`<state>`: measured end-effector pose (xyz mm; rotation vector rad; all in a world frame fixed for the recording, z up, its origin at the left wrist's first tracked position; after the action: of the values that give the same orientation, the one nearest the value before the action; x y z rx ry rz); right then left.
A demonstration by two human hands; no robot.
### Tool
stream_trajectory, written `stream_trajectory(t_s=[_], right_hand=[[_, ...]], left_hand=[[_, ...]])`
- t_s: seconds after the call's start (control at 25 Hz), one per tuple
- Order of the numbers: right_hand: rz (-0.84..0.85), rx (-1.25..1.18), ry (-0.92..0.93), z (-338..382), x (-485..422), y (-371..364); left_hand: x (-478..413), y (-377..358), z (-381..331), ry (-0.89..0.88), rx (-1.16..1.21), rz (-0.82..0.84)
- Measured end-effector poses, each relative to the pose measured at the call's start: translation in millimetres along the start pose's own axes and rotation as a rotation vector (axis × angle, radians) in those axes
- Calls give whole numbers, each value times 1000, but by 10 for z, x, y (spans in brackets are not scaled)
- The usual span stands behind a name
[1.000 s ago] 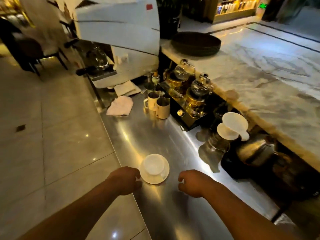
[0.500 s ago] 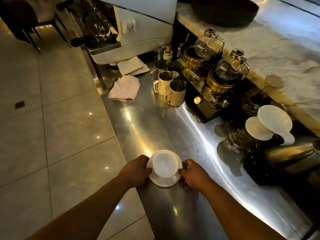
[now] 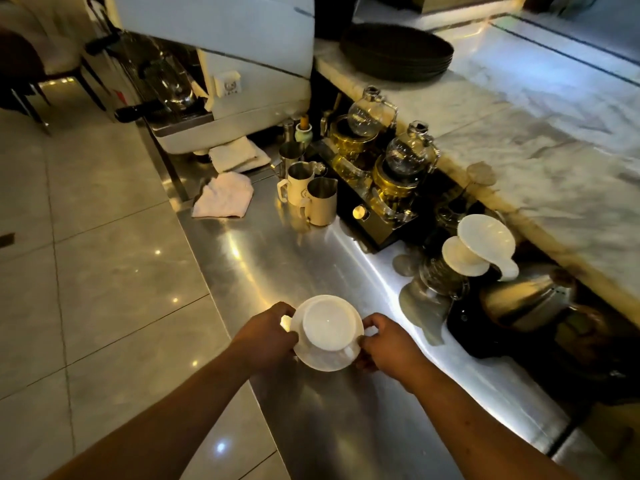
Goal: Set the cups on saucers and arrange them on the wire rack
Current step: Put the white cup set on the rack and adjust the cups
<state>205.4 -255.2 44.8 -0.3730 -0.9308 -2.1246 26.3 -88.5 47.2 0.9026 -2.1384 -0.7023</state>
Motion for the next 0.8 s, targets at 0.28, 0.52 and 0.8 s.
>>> stream_trajectory(t_s=[0.28,0.52,0.8], right_hand=[[-163,-97,31,-197,775,1161],[-332,-192,81,-404,1515,2215],[-562,-231,95,-813,2486,3376]], left_hand=[[692,-12,-1235,-207,93,31],[1404,-194,-2242,-351,89,36],[2245,-535,-3402,-534,85,48]])
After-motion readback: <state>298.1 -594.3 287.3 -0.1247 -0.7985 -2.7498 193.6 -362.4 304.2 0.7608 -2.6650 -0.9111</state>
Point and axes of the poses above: each hand's wrist, its own x-axis away from the middle knuckle, its own y-axis out of the back of the hand, z = x × y, the point moved 9 cm from there along -x, towards the middle knuckle, and after that the axes turned 11 degrees about -z, right-handed, at the moved point
